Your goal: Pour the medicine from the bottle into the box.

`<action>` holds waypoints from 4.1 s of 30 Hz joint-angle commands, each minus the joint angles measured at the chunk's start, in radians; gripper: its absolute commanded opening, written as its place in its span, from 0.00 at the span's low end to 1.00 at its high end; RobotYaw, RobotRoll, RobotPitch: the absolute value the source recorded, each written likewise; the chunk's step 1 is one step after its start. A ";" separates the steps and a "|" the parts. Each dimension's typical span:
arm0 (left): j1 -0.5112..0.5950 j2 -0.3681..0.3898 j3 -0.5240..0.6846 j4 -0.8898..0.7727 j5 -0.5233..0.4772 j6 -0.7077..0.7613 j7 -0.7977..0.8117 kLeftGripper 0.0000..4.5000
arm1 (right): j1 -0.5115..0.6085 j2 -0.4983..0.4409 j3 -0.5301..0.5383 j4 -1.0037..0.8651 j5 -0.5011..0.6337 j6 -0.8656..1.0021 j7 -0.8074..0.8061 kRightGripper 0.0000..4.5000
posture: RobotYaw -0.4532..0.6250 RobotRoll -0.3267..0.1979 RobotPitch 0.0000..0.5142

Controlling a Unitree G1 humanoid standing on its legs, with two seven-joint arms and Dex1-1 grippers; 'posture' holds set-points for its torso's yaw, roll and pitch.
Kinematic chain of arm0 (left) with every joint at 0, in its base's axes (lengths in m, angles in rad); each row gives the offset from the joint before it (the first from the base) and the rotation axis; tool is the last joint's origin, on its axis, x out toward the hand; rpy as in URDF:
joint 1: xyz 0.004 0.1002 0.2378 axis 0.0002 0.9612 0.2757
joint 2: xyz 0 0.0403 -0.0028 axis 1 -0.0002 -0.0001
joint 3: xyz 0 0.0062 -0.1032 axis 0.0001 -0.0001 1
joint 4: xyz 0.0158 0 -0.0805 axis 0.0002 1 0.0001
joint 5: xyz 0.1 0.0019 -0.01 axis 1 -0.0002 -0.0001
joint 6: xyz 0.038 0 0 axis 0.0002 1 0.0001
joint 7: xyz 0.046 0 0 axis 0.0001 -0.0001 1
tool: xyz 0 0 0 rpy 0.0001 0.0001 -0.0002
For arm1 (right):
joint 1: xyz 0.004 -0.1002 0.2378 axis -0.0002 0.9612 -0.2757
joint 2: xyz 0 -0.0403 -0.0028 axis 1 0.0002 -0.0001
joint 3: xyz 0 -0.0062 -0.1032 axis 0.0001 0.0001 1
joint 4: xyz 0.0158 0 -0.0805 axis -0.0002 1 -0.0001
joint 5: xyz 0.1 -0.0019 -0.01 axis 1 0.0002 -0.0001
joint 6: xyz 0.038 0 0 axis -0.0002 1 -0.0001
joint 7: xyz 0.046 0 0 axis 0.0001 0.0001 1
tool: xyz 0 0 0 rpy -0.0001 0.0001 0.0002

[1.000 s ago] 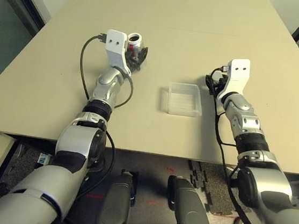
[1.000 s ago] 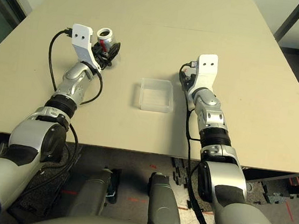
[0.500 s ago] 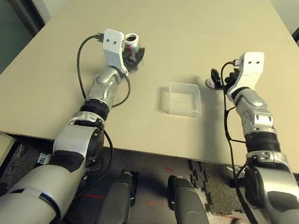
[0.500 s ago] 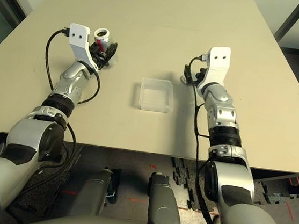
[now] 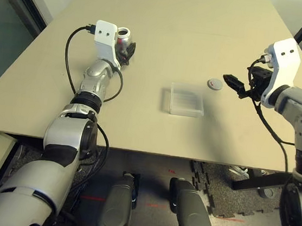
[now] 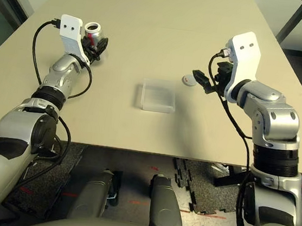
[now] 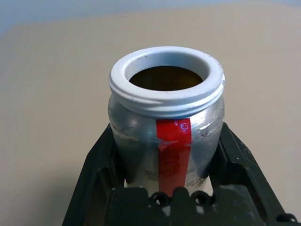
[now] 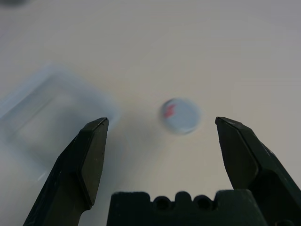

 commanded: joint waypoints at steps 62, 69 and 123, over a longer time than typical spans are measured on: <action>-0.135 -0.077 -0.020 0.095 0.112 0.086 -0.111 0.57 | 0.060 -0.044 0.221 -0.041 0.002 -0.013 0.199 1.00 | 0.25 0.62 0.26; -0.016 -0.103 0.023 0.067 0.069 0.086 -0.067 0.57 | 0.051 -0.033 0.234 -0.030 -0.005 -0.010 0.199 1.00 | 0.24 0.62 0.27; -0.340 -0.114 -0.225 0.109 0.283 0.013 -0.297 0.56 | 0.081 0.032 0.207 0.035 -0.028 -0.059 0.147 1.00 | 0.27 0.62 0.25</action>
